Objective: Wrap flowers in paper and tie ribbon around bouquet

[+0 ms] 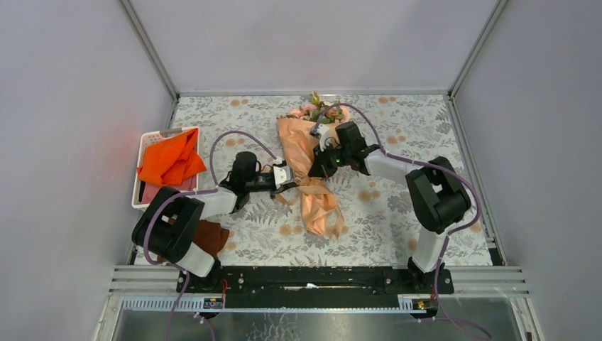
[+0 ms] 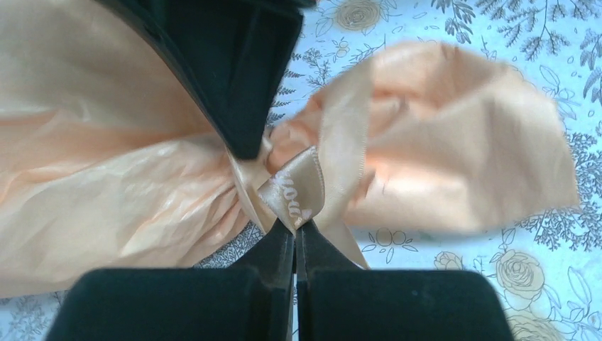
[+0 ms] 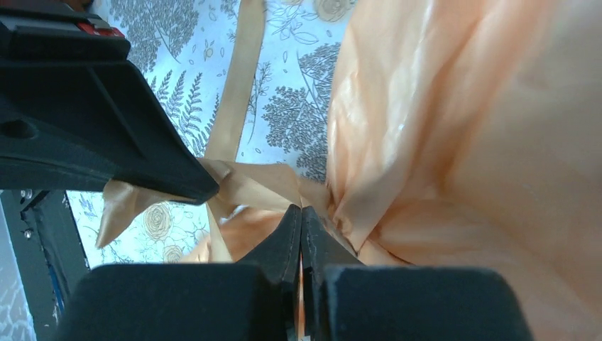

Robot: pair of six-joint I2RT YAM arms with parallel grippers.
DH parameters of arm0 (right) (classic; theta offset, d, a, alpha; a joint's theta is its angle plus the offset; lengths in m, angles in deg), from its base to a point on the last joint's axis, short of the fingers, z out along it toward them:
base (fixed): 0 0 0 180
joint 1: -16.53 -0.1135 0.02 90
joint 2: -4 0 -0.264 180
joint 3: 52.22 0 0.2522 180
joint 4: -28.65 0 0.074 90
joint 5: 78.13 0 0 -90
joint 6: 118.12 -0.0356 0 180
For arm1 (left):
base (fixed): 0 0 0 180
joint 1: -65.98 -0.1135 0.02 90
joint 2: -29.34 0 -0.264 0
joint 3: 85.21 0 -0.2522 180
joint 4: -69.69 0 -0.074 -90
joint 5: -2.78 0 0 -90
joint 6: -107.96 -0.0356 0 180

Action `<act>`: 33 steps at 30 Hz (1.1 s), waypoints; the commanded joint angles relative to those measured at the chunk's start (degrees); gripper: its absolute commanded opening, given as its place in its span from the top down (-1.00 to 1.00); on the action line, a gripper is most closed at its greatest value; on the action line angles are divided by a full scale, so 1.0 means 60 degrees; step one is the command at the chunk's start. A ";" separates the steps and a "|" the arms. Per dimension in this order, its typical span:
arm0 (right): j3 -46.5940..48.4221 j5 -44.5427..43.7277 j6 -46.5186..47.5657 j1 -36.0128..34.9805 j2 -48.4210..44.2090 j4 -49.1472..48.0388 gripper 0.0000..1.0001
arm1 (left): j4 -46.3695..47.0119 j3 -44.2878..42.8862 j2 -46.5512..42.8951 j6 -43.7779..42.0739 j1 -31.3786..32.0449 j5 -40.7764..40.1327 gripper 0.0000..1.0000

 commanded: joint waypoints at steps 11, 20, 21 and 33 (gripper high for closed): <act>-0.1171 0.0141 -0.0675 0.0333 -0.2001 -0.0940 1.00 | -0.0256 -0.0558 0.0455 -0.3397 -0.0077 0.0262 1.00; -0.1474 0.1179 -0.0560 0.0335 -0.1531 -0.0697 0.94 | -0.0604 -0.0707 0.1204 -0.6459 -0.0077 0.0201 1.00; -0.1403 0.1116 -0.0538 0.0341 -0.1448 -0.0677 0.96 | -0.0715 -0.0728 0.1245 -0.6786 -0.0077 0.0277 1.00; -0.1303 0.0806 -0.0675 0.0347 -0.0981 -0.1030 1.00 | -0.2384 -0.0623 0.0646 -0.8208 -0.0606 -0.0370 -0.21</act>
